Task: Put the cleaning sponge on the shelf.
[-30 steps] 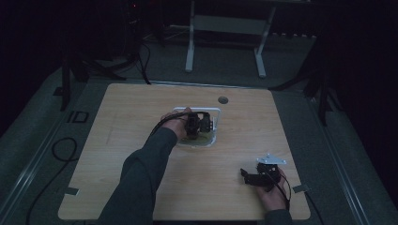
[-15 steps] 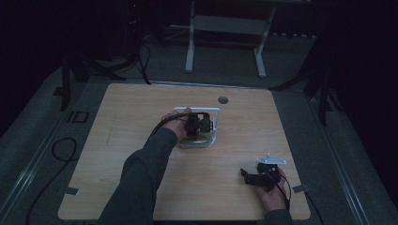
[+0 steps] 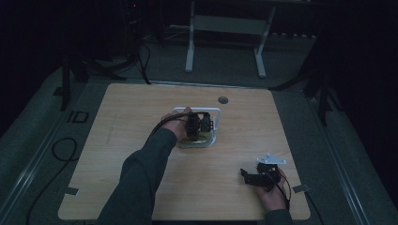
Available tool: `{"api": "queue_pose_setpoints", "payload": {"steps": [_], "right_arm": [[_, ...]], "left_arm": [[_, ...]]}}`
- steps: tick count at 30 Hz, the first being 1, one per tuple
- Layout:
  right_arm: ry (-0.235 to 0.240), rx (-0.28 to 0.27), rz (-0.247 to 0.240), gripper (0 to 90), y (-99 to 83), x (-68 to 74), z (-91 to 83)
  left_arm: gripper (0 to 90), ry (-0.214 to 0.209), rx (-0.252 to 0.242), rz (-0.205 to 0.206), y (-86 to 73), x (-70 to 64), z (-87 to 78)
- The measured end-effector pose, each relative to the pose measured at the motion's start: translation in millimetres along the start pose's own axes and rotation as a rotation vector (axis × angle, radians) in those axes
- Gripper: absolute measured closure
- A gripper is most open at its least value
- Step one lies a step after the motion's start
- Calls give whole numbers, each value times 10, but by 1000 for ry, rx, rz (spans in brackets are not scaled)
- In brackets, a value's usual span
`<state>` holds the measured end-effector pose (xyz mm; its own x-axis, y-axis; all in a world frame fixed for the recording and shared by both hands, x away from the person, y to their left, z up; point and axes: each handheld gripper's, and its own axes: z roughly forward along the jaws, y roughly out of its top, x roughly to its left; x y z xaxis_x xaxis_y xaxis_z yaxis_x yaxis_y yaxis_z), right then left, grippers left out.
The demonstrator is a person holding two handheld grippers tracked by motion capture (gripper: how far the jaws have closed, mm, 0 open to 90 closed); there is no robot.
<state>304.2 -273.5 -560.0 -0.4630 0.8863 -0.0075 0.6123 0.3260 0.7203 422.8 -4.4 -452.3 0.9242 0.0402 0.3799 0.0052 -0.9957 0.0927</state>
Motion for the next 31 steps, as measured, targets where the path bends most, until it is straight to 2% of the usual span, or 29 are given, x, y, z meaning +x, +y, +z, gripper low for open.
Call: {"api": "queue_pose_setpoints", "payload": {"steps": [5,17,26,31], "right_arm": [[0,-1,-1,121,0,-1,0],[0,-1,-2,121,0,-1,1],[0,-1,-2,121,0,-2,1],[0,-1,-2,121,0,-2,1]], "left_arm": [[580,-12,-26,-11,-14,-12,-62],[567,-7,-62,-38,-45,-66,-196],[568,-16,-108,-75,-128,-84,-329],[568,-5,-133,-102,-198,-70,-387]]}}
